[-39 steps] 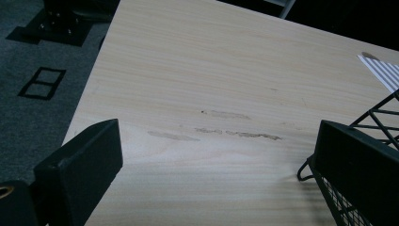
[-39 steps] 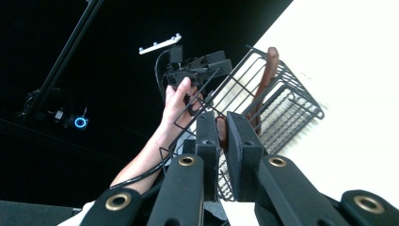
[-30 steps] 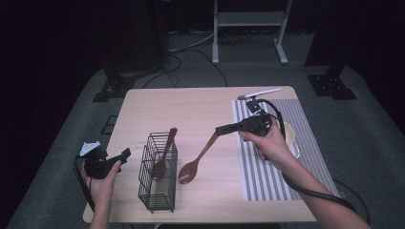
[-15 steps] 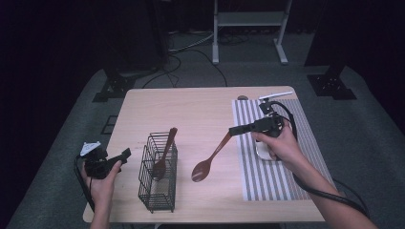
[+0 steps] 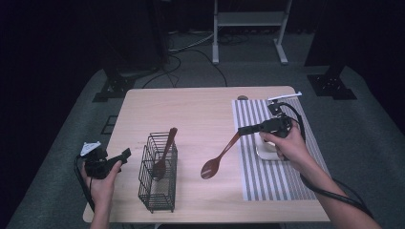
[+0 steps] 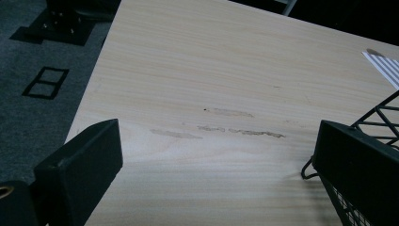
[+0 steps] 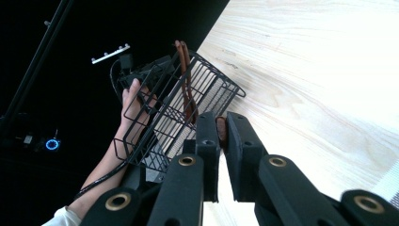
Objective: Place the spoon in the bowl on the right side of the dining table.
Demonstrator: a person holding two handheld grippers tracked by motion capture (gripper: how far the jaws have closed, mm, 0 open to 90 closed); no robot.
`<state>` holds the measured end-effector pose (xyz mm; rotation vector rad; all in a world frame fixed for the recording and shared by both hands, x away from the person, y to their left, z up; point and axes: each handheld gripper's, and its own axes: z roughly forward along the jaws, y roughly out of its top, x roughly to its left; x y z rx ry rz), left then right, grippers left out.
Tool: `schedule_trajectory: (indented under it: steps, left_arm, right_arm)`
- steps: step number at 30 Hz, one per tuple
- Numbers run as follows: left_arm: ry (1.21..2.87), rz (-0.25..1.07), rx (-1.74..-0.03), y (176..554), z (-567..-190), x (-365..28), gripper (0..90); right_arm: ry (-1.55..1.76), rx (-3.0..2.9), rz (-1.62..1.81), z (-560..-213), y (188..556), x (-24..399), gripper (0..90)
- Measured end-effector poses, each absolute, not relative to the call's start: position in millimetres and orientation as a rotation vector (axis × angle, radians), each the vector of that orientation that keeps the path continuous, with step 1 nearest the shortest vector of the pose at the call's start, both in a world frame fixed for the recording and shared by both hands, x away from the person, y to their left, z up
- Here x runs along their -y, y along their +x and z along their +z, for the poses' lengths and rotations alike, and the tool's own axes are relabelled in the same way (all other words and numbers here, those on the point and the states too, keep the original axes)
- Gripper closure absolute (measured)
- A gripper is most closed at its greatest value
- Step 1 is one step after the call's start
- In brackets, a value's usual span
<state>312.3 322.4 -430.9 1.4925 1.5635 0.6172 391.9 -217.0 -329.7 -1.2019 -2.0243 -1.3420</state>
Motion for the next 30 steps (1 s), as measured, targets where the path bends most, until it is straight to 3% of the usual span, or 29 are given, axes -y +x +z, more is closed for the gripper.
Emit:
schedule_trajectory:
  steps: [30]
  left_arm:
    - [1.497, 0.62, -1.564, 312.2, -431.0, -321.5, 1.2]
  right_arm:
    - [-1.359, 1.987, -1.358, -343.2, 401.6, 270.6, 83.3]
